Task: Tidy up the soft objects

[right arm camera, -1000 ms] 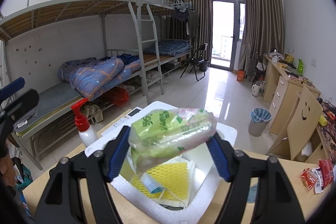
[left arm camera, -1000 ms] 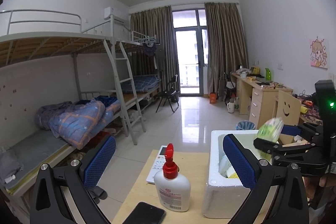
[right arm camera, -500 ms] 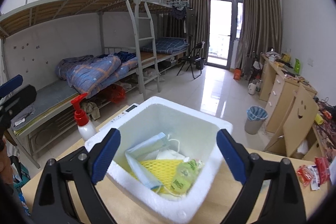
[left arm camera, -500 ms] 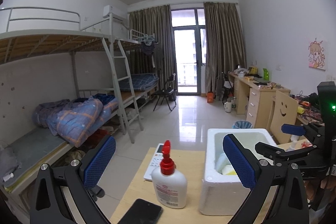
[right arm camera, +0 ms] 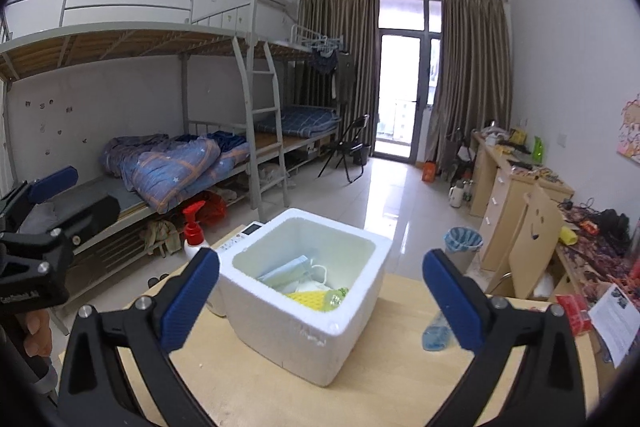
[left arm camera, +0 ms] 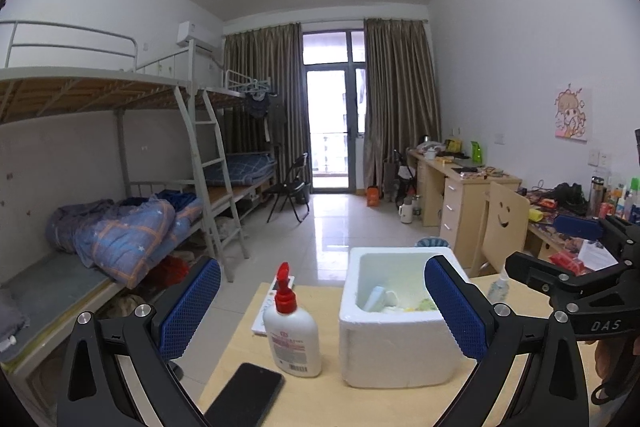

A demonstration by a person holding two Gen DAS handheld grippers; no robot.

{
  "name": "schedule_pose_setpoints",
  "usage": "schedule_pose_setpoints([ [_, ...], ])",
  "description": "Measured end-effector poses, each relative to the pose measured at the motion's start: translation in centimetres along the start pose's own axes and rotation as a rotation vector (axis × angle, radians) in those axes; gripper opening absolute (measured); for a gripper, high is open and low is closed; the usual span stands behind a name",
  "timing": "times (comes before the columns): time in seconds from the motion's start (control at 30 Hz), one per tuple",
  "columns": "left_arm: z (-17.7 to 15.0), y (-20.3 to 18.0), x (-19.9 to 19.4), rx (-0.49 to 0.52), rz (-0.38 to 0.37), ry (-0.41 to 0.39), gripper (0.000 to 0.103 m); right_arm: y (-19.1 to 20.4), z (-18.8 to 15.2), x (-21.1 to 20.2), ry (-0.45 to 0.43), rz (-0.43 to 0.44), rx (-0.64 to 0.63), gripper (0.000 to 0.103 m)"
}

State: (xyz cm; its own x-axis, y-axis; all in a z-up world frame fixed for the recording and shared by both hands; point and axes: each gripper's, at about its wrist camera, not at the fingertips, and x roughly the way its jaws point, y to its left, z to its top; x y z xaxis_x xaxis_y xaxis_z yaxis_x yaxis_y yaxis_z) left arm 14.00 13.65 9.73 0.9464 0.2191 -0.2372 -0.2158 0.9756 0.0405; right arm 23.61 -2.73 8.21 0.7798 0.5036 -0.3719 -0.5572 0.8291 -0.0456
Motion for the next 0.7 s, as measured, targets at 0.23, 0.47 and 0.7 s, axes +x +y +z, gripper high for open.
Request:
schedule_pose_setpoints([
  [0.23, -0.1, -0.5, -3.3, 0.012, -0.021, -0.018, 0.102, 0.9, -1.0, -3.9, -0.035, -0.008, 0.006, 0.103],
  [0.47, 0.0, -1.3, -6.7, 0.034, -0.058, -0.057, 0.102, 1.1, -1.2, -7.2, -0.079, -0.032, 0.023, 0.103],
  [0.7, -0.5, -2.0, -8.6, 0.039, -0.09, -0.071, 0.102, 1.2, -2.1, -9.7, -0.099, -0.062, 0.04, 0.103],
])
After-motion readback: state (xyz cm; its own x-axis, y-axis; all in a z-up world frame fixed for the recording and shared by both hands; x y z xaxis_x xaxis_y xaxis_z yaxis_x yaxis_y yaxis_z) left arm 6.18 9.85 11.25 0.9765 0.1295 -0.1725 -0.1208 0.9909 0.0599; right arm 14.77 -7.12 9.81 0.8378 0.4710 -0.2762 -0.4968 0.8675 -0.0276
